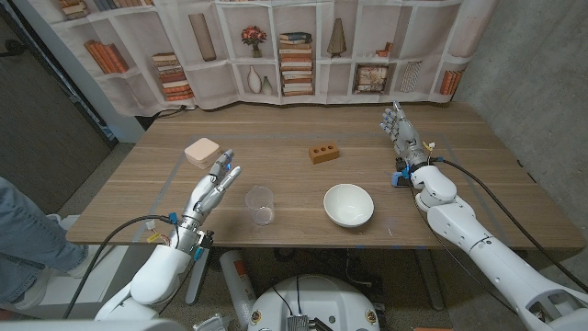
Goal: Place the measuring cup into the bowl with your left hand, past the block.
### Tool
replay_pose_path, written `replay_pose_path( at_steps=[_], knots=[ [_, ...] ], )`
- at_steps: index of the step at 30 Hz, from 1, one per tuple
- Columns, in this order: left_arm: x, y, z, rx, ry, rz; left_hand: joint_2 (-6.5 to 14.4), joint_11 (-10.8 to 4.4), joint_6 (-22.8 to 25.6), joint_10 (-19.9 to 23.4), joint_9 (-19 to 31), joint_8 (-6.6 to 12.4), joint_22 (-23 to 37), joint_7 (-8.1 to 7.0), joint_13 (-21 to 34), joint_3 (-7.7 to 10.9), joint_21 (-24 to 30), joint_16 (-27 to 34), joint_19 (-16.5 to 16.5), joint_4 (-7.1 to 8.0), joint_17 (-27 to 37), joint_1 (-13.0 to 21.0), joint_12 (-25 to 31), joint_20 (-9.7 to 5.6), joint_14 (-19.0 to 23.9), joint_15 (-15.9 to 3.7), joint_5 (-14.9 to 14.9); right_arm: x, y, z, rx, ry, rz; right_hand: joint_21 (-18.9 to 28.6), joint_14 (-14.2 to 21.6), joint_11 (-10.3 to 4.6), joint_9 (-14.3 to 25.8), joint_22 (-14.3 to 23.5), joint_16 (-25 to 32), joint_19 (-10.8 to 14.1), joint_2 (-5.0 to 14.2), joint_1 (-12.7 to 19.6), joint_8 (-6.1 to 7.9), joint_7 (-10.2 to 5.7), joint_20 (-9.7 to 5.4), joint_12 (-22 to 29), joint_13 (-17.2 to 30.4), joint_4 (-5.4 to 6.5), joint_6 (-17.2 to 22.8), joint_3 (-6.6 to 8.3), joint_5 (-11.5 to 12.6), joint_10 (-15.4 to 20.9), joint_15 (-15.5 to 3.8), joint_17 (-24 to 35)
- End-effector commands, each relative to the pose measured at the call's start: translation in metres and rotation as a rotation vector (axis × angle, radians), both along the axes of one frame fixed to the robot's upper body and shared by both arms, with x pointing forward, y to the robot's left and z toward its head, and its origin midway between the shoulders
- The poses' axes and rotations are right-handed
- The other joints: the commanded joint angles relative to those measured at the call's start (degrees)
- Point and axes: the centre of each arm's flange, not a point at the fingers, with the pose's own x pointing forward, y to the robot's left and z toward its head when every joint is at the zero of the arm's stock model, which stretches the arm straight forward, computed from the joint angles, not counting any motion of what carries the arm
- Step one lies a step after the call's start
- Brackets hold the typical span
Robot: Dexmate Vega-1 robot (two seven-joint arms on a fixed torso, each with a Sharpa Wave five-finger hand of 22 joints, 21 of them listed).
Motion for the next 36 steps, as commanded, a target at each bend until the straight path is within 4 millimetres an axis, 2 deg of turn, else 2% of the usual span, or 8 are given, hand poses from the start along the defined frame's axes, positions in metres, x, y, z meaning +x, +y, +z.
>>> replay_pose_path(
  at_steps=[1, 12, 25, 36],
  knots=[
    [-0.008, -0.007, 0.003, 0.048, -0.014, 0.055, 0.1, 0.10, -0.3, -0.3, 0.1, -0.15, 0.3, 0.12, 0.1, 0.04, 0.5, -0.1, -2.7, -0.45, 0.2, 1.0, 0.1, 0.36, -0.3, 0.30, 0.4, 0.001, -0.001, -0.004, 0.014, 0.000, 0.004, -0.1, 0.1, 0.04, 0.1, 0.3, -0.1, 0.4, 0.63, 0.2, -0.13, -0.09, 0.05, 0.1, 0.1, -0.20, 0.5, -0.12, 0.0, 0.5, 0.16, 0.2],
    [-0.014, -0.011, 0.002, 0.076, -0.029, 0.107, 0.0, 0.16, 0.1, 0.1, 0.1, 0.11, 0.3, 0.09, 0.2, 0.11, 0.6, 0.1, -2.4, -1.03, 0.2, 1.9, 0.2, 0.64, 0.0, 0.68, 0.6, 0.002, 0.000, -0.005, 0.012, -0.004, 0.008, -0.4, 0.2, 0.08, 0.1, 0.3, -0.1, 0.4, 0.66, 0.2, -0.11, -0.05, 0.10, 0.1, 0.1, -0.26, 0.6, -0.19, 0.0, 0.5, 0.14, 0.2],
    [-0.011, -0.015, -0.009, 0.070, -0.003, 0.103, 0.0, 0.01, 0.2, 0.2, 0.2, 0.17, 0.3, 0.11, 0.2, 0.18, 0.6, 0.0, -2.3, -1.46, 0.2, 2.7, 0.3, 0.83, 0.0, 0.72, 0.7, 0.002, -0.001, -0.007, 0.027, 0.003, 0.005, -0.7, 0.2, -0.03, 0.1, 0.3, -0.1, 0.5, 0.70, 0.2, -0.14, -0.12, 0.17, 0.0, 0.1, -0.32, 0.5, -0.26, -0.1, 0.4, 0.14, 0.2],
    [-0.013, -0.027, -0.017, 0.101, 0.016, 0.150, 0.0, 0.27, 0.0, -0.1, 0.2, 0.10, 0.3, 0.15, 0.2, 0.20, 0.6, 0.0, -2.4, -1.83, 0.2, 3.4, 0.2, 0.98, -0.1, 0.82, 0.8, 0.004, -0.005, -0.011, 0.034, 0.006, 0.005, -1.0, 0.2, 0.03, 0.1, 0.3, -0.1, 0.6, 0.73, 0.3, -0.12, -0.11, 0.22, 0.0, 0.1, -0.38, 0.6, -0.35, -0.1, 0.4, 0.12, 0.2]
  ],
)
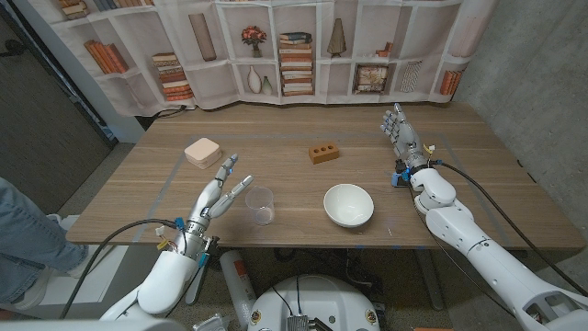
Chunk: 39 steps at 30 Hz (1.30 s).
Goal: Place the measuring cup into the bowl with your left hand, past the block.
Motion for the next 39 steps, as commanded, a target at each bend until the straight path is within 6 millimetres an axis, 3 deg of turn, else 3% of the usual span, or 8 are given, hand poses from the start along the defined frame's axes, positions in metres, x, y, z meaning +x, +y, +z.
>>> replay_pose_path(
  at_steps=[1, 14, 18, 37, 39],
  knots=[
    [-0.003, -0.011, -0.009, 0.026, 0.018, 0.049, 0.0, 0.28, 0.0, -0.1, 0.2, 0.06, 0.3, 0.15, 0.2, 0.13, 0.3, 0.0, -2.5, -0.51, 0.2, 0.8, 0.2, 0.23, -0.1, 0.24, 0.4, 0.002, -0.004, -0.004, 0.011, 0.005, -0.001, -0.2, 0.2, 0.08, 0.1, 0.3, -0.2, 0.6, 0.50, 0.0, -0.13, -0.10, 0.23, 0.0, 0.1, -0.15, 0.5, -0.12, -0.1, 0.4, 0.14, 0.2],
    [-0.013, -0.009, -0.014, 0.032, 0.031, 0.128, -0.4, 0.54, -1.0, -0.4, 0.2, -0.28, 0.3, 0.42, 0.2, -0.09, 0.3, -0.1, -2.4, -0.91, 0.3, 1.4, 0.1, 0.68, -0.4, 0.64, 0.5, 0.005, -0.005, -0.003, 0.014, 0.003, 0.005, -0.5, 0.3, 0.10, 0.1, 0.3, -0.1, 0.6, 0.53, 0.0, -0.14, -0.13, 0.25, 0.0, 0.1, -0.17, 0.5, -0.21, -0.1, 0.5, 0.10, 0.2],
    [-0.014, -0.009, -0.015, 0.033, 0.037, 0.138, -1.0, 0.94, -1.8, -0.8, 0.3, -0.49, 0.3, 0.49, 0.3, -0.47, 0.5, -0.1, -1.9, -1.20, 0.3, 1.7, 0.0, 1.87, -0.5, 1.29, 0.5, 0.006, -0.005, -0.003, 0.021, 0.004, 0.006, -0.5, 0.3, 0.05, 0.1, 0.3, -0.1, 0.7, 0.55, 0.0, -0.14, -0.15, 0.25, 0.0, 0.1, -0.18, 0.5, -0.23, -0.1, 0.5, 0.11, 0.2],
    [-0.015, -0.008, -0.030, 0.006, 0.066, 0.120, -2.6, 3.97, -6.8, -3.2, 0.4, -1.22, 0.5, 1.24, 0.3, -2.16, 0.6, 0.0, -1.5, -1.39, 0.5, 1.4, -0.5, 4.33, -1.3, 3.41, 0.8, 0.002, -0.007, -0.012, 0.023, 0.012, 0.004, -1.0, 0.3, 0.07, 0.1, 0.3, -0.1, 0.8, 0.64, 0.0, -0.15, -0.17, 0.28, 0.1, 0.2, -0.25, 0.5, -0.34, -0.2, 0.6, 0.18, 0.3],
    [-0.015, -0.008, -0.033, 0.002, 0.068, 0.116, -2.9, 4.04, -7.2, -3.4, 0.4, -1.12, 0.5, 1.23, 0.3, -2.54, 0.1, 0.0, -2.9, -1.31, 0.5, 1.2, -0.4, 4.79, -1.4, 3.68, 0.9, 0.002, -0.007, -0.012, 0.017, 0.009, 0.006, -1.0, 0.3, 0.07, 0.1, 0.3, -0.1, 0.8, 0.65, 0.0, -0.14, -0.19, 0.29, 0.1, 0.2, -0.25, 0.5, -0.35, -0.2, 0.6, 0.21, 0.3]
  ],
)
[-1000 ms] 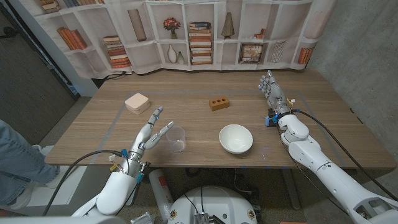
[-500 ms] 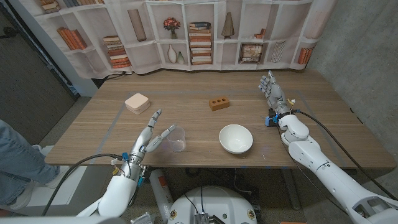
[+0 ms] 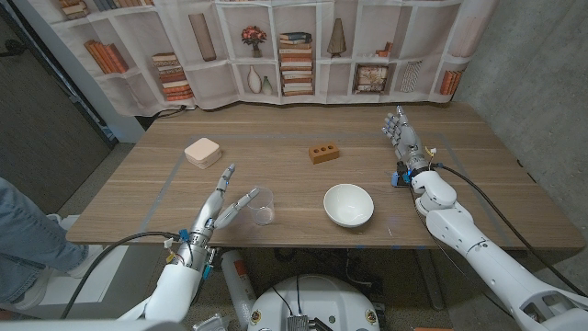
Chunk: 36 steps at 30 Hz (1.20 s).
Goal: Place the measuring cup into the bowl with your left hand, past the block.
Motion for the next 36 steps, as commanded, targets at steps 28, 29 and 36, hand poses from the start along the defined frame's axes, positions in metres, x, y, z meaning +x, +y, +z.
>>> replay_pose_path(
  at_steps=[28, 29, 36],
  knots=[
    [-0.004, -0.009, -0.016, 0.026, -0.009, 0.119, -1.8, 1.57, -7.2, -3.8, 0.2, 0.24, 0.2, 0.96, 0.4, -2.60, 0.0, -0.2, -3.9, 0.60, 0.4, -1.5, -0.3, 2.67, -2.6, 2.16, 0.8, -0.002, -0.005, -0.002, 0.025, -0.014, 0.005, -0.8, 0.4, 0.07, 0.1, 0.4, -0.1, 0.6, 0.70, -0.1, -0.14, -0.29, 0.09, 0.1, 0.2, -0.20, 0.5, -0.37, -0.2, 0.6, 0.15, 0.3],
    [-0.004, -0.009, -0.016, 0.027, -0.010, 0.121, -1.8, 1.56, -7.2, -3.8, 0.2, 0.26, 0.2, 0.95, 0.4, -2.62, 0.0, -0.2, -4.0, 0.60, 0.4, -1.5, -0.3, 2.71, -2.6, 2.16, 0.8, -0.002, -0.005, -0.002, 0.028, -0.013, 0.004, -0.8, 0.4, 0.06, 0.1, 0.4, -0.1, 0.6, 0.70, -0.1, -0.14, -0.29, 0.09, 0.1, 0.2, -0.21, 0.5, -0.37, -0.2, 0.5, 0.11, 0.3],
    [-0.002, -0.012, -0.021, 0.043, -0.010, 0.166, -1.8, 1.44, -7.1, -3.7, 0.2, 0.39, 0.2, 0.83, 0.4, -2.75, 0.0, 0.0, -3.8, 0.59, 0.4, -1.5, -0.2, 2.93, -2.5, 2.15, 0.9, -0.002, -0.006, -0.005, 0.027, -0.010, 0.004, -0.9, 0.4, 0.04, 0.1, 0.4, -0.2, 0.7, 0.72, -0.1, -0.13, -0.29, 0.07, 0.1, 0.2, -0.22, 0.5, -0.43, -0.2, 0.6, 0.13, 0.3]
  ],
)
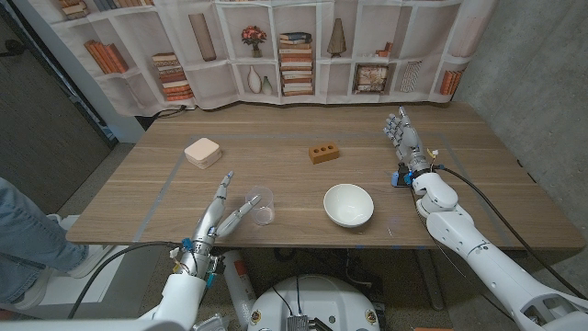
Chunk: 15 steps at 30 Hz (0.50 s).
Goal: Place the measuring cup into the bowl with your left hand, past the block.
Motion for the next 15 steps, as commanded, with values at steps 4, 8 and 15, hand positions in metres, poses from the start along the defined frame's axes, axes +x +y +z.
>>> replay_pose_path(
  at_steps=[4, 8, 15],
  knots=[
    [0.001, -0.007, -0.005, 0.036, -0.004, 0.092, -0.3, 0.16, -6.9, -1.6, 0.2, 0.44, 0.3, 0.03, 0.2, -0.47, 0.1, 0.1, -3.6, 0.01, 0.1, 0.1, 0.3, 0.98, -1.9, 0.43, 0.5, -0.001, -0.003, -0.003, 0.005, -0.001, -0.001, -0.4, 0.4, 0.07, 0.1, 0.1, -0.1, 0.7, 0.27, 0.4, -0.14, -0.11, 0.05, 0.1, 0.2, -0.07, 0.3, -0.30, -0.2, 0.6, 0.12, 0.3],
    [0.002, -0.010, -0.006, 0.053, -0.002, 0.116, -0.3, 0.12, -6.5, -1.3, 0.2, 0.66, 0.3, -0.11, 0.2, -0.59, 0.2, 0.2, -3.4, 0.00, 0.1, 0.2, 0.4, 1.06, -1.7, 0.27, 0.6, -0.001, -0.003, -0.004, 0.010, -0.003, 0.001, -0.5, 0.4, 0.09, 0.1, 0.1, -0.1, 0.8, 0.29, 0.4, -0.11, -0.07, 0.06, 0.1, 0.2, -0.09, 0.4, -0.34, -0.2, 0.6, 0.10, 0.3],
    [0.002, -0.016, -0.006, 0.084, -0.008, 0.142, -0.3, 0.09, -6.3, -1.0, 0.2, 0.80, 0.3, -0.17, 0.2, -0.73, 0.2, 0.3, -3.3, -0.03, 0.1, 0.2, 0.6, 1.11, -1.5, 0.26, 0.7, -0.001, -0.003, -0.007, 0.015, -0.006, 0.003, -0.7, 0.4, -0.04, 0.1, 0.1, -0.1, 0.8, 0.31, 0.3, -0.14, -0.13, 0.10, 0.1, 0.2, -0.12, 0.3, -0.39, -0.2, 0.6, 0.21, 0.3]
  ],
)
